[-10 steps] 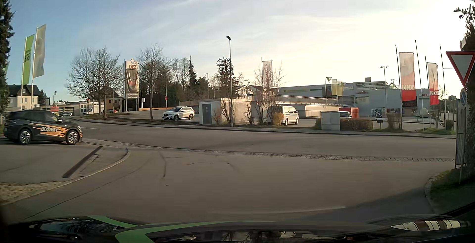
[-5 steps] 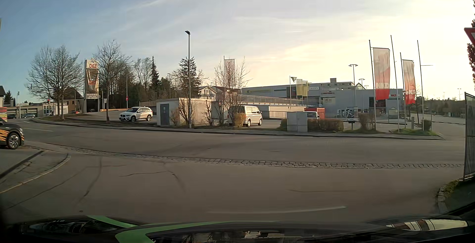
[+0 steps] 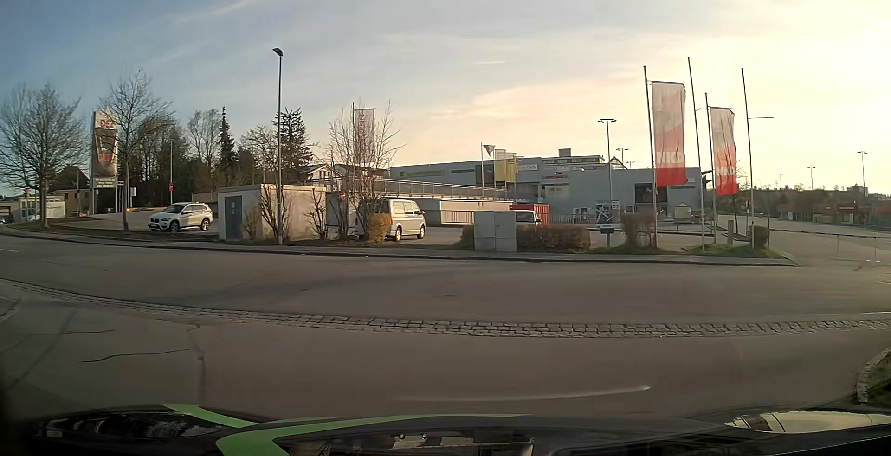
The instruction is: Follow the waypoints while adhering to traffic rules and regulations
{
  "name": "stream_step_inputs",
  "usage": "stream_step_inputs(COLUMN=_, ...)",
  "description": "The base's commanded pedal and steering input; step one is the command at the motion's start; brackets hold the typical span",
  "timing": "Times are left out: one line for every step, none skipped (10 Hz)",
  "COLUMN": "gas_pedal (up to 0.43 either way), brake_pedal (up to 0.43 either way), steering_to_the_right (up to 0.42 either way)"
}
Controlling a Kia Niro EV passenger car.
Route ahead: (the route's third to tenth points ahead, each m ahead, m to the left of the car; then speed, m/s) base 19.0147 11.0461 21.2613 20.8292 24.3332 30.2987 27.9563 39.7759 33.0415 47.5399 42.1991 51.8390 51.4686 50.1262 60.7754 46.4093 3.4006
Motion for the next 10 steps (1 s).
stream_step_inputs(gas_pedal=0.000, brake_pedal=0.226, steering_to_the_right=0.263)
stream_step_inputs(gas_pedal=0.000, brake_pedal=0.226, steering_to_the_right=0.254)
stream_step_inputs(gas_pedal=0.000, brake_pedal=0.226, steering_to_the_right=0.244)
stream_step_inputs(gas_pedal=0.000, brake_pedal=0.232, steering_to_the_right=0.231)
stream_step_inputs(gas_pedal=0.000, brake_pedal=0.232, steering_to_the_right=0.216)
stream_step_inputs(gas_pedal=0.000, brake_pedal=0.238, steering_to_the_right=0.197)
stream_step_inputs(gas_pedal=0.000, brake_pedal=0.244, steering_to_the_right=0.184)
stream_step_inputs(gas_pedal=0.000, brake_pedal=0.244, steering_to_the_right=0.167)
stream_step_inputs(gas_pedal=0.000, brake_pedal=0.244, steering_to_the_right=0.141)
stream_step_inputs(gas_pedal=0.000, brake_pedal=0.238, steering_to_the_right=0.118)
